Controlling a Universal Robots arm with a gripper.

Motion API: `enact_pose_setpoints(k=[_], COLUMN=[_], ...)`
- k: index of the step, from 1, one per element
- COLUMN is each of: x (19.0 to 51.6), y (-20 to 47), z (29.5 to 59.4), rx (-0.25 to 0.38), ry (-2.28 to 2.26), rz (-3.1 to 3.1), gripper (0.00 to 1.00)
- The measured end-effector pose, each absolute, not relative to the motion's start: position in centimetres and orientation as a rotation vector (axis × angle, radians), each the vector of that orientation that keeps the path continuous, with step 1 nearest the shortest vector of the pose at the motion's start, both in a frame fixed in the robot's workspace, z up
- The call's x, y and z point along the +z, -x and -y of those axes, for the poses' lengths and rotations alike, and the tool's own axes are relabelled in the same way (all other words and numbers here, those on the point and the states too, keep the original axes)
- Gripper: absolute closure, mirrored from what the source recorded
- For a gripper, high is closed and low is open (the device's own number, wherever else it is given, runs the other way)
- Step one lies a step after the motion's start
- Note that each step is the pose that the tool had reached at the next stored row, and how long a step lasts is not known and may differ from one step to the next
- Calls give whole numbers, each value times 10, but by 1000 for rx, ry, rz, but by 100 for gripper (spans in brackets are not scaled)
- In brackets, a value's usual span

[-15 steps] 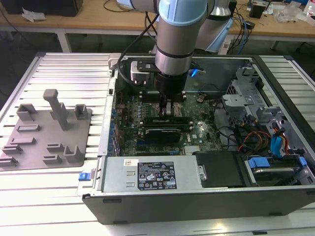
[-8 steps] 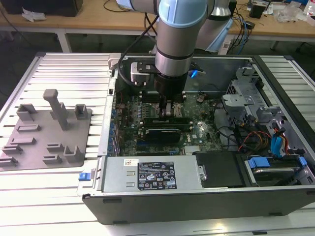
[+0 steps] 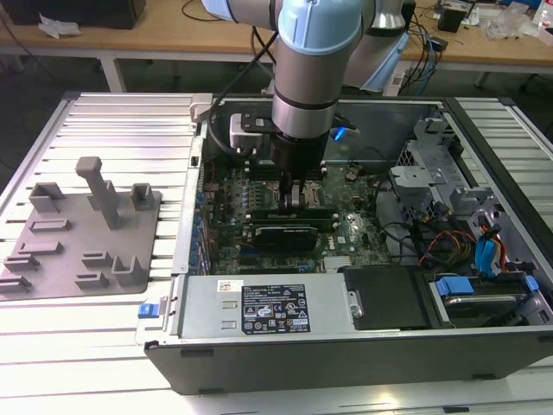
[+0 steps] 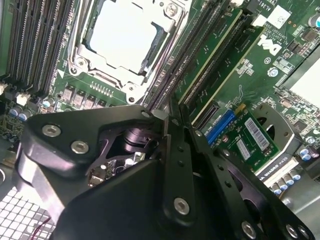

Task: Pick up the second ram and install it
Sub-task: 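Insert the second ram into the second slot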

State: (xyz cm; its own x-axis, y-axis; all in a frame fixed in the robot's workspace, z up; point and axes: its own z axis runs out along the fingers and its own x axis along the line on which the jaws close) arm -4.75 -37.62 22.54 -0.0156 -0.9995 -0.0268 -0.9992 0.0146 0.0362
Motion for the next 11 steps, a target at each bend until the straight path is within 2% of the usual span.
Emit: enact_pose_setpoints(k=[4, 5, 6, 7, 11], x=[224, 224, 224, 225, 257], y=[48, 47, 48, 48, 48], z=[376, 376, 376, 376, 376], rx=[-70, -71, -70, -70, -70], ry=[-2200, -2200, -2200, -2199, -2200], rz=[2233, 2234, 2234, 2233, 2234], gripper=[91, 89, 83, 83, 83])
